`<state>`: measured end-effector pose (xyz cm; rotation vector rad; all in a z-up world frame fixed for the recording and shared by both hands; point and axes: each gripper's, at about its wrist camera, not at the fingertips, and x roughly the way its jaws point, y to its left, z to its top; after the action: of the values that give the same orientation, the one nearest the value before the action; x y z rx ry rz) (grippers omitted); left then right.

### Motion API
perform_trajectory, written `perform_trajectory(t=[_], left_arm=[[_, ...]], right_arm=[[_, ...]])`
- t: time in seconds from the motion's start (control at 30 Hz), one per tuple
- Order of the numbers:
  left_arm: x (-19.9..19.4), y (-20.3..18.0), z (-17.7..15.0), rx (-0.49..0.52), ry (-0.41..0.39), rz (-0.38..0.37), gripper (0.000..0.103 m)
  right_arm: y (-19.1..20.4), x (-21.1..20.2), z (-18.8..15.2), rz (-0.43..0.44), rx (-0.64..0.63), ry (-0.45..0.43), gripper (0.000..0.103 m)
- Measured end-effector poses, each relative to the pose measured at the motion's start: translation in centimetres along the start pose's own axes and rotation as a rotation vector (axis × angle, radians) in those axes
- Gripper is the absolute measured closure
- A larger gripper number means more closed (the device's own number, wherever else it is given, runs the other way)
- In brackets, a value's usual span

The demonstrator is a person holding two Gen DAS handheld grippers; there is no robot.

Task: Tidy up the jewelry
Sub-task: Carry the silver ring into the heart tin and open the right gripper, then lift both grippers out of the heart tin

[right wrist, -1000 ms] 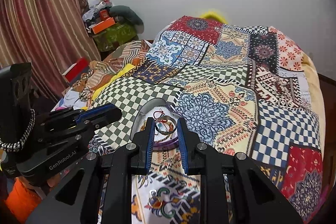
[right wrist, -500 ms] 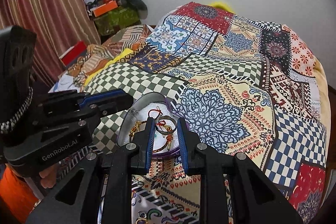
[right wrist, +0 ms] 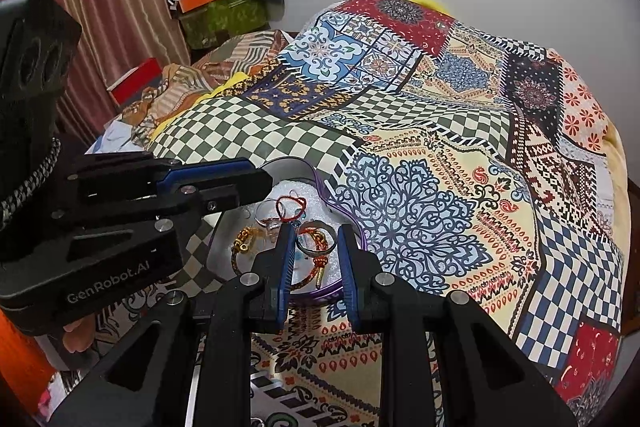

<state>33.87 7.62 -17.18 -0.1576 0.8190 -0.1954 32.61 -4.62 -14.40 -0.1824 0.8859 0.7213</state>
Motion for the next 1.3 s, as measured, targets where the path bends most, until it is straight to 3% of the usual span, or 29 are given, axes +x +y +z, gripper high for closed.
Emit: perform_trajectory(t=[0.37,0.57,1.23,1.3], left_arm=[[-1.3,0.8,-0.4,-0.015,-0.011,0.034,0.093],[-2.7,1.1,-0.8,-0.027,-0.018,0.054,0.093],[-10.7,-3.4,-2.8,0.057,-0.089,0.100,0.079],[-11.6,-4.2,-3.3,0.067,-0.096,0.100,0.074]], right_arm=[[0.8,0.5,-0.1,-0.033,-0.039,0.030,0.083],[0.7,-0.4,0.0,-0.049,-0.024,0.017,0.070],[2.9,-8.7,-1.3,-0.084,-0.003,-0.090,0.070],[3.2,-9.7,-1.6,-0.083,0.001,-0.101,0.070]])
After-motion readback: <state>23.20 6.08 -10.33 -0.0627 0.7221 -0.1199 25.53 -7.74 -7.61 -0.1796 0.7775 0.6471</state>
